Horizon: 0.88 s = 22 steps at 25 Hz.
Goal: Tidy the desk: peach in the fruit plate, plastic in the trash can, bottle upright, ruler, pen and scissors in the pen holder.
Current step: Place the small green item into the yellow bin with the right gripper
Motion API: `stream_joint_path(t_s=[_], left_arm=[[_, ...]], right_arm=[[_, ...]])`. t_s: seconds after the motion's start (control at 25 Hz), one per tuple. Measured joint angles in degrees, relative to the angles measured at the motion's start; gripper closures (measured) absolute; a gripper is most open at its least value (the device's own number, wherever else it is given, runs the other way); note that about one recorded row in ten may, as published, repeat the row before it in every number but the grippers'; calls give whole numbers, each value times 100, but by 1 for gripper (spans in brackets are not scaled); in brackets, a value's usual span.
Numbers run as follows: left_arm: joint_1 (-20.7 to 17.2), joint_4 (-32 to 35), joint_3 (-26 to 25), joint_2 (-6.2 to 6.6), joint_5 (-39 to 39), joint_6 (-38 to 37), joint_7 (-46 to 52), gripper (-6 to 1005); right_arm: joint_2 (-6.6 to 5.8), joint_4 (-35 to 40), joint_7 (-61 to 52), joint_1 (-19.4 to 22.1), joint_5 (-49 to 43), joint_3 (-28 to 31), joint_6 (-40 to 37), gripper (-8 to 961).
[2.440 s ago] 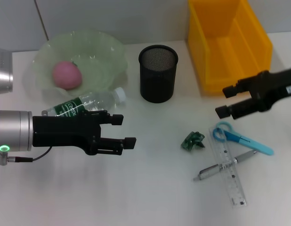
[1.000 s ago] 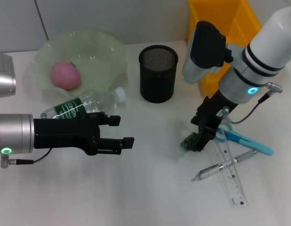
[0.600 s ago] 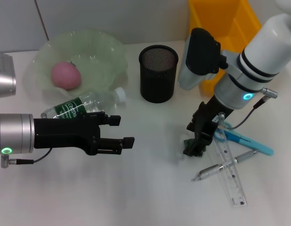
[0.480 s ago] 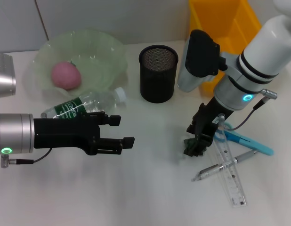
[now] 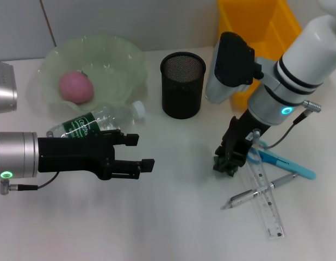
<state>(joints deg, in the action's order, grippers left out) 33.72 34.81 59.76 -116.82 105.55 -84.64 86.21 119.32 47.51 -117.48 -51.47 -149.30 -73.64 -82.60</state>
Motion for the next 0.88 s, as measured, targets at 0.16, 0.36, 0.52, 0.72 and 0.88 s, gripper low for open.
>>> stream_joint_path(t_s=[0.16,0.36,0.52,0.72,0.88], left_arm=[[-9,0,0,1,0,2,1,168],[-9,0,0,4,0,1,2,168],[-23,0,5,4,0,-7,3,168],[-22,0,8,3,0,-11,2,168],[-14,0,2,-6,-1,-17,-1,168]], right_arm=[[-9,325,-48,50,21,122,-134,602],[-17,1385,-243,305,34,614,-474,669],[-33,2353,-609,502,25,1090,-513,701],[-87,2913,-1053,543,-132,1765,-81,726],[-137,2672,-1317,544,-220,2069,717,742]])
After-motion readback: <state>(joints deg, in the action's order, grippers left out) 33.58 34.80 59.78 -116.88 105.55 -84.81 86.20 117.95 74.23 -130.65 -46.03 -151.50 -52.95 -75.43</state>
